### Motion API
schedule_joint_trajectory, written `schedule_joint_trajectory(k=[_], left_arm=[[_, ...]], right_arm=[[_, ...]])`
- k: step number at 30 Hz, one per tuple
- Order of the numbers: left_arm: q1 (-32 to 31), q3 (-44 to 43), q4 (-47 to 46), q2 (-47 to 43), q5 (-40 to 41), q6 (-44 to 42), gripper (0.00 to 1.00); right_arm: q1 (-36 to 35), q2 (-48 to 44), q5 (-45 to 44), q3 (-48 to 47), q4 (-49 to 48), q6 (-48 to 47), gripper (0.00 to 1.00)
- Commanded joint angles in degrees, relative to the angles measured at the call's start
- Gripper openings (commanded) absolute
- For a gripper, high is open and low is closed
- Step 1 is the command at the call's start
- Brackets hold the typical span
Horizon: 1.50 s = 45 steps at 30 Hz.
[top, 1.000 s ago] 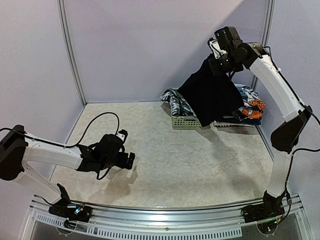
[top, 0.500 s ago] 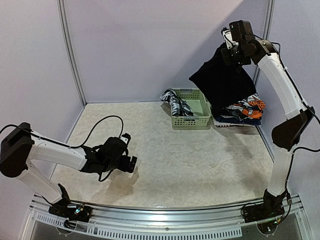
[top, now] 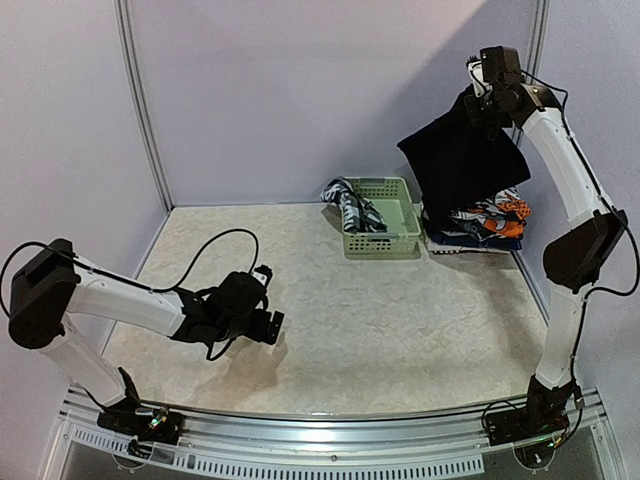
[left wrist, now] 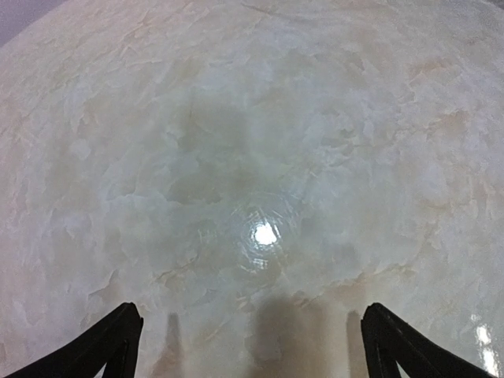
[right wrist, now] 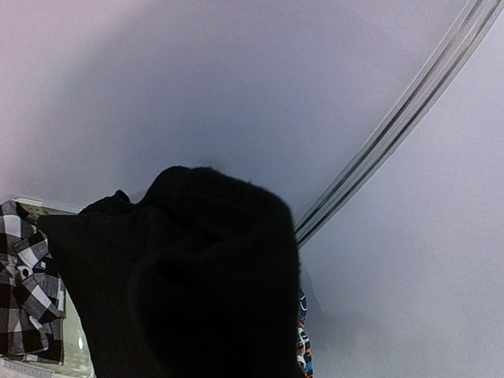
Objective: Fold and stack the mixed laundry pile
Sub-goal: Place the square-folded T-shirt at the corner of the board.
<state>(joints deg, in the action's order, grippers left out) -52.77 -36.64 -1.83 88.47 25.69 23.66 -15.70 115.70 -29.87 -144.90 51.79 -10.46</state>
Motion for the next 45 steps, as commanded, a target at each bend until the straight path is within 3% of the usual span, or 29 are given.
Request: schedule_joint_trajectory(k=[1, 13, 28, 45], left_arm=[[-1.3, -1.6, 1.4, 1.4, 0.5, 0.6, 1.0], [-2.7, -2.8, 4.2, 3.2, 1.9, 1.7, 1.0], [-3.2, -3.5, 5.2, 5.1, 3.8, 1.7, 0.99], [-3.2, -4.9, 5.2, 6.9, 5.7, 1.0, 0.99]], right_arm=[[2.6, 2.8, -0.4, -0.3, -5.7, 0.1, 0.0], [6.6, 8.0, -2.8, 3.7, -16.5, -2.4, 0.0], [14.6, 14.2, 2.9, 7.8, -24.5, -7.7, 0.0], [19.8, 20.4, 1.4, 8.6, -32.6, -15.3, 0.0]])
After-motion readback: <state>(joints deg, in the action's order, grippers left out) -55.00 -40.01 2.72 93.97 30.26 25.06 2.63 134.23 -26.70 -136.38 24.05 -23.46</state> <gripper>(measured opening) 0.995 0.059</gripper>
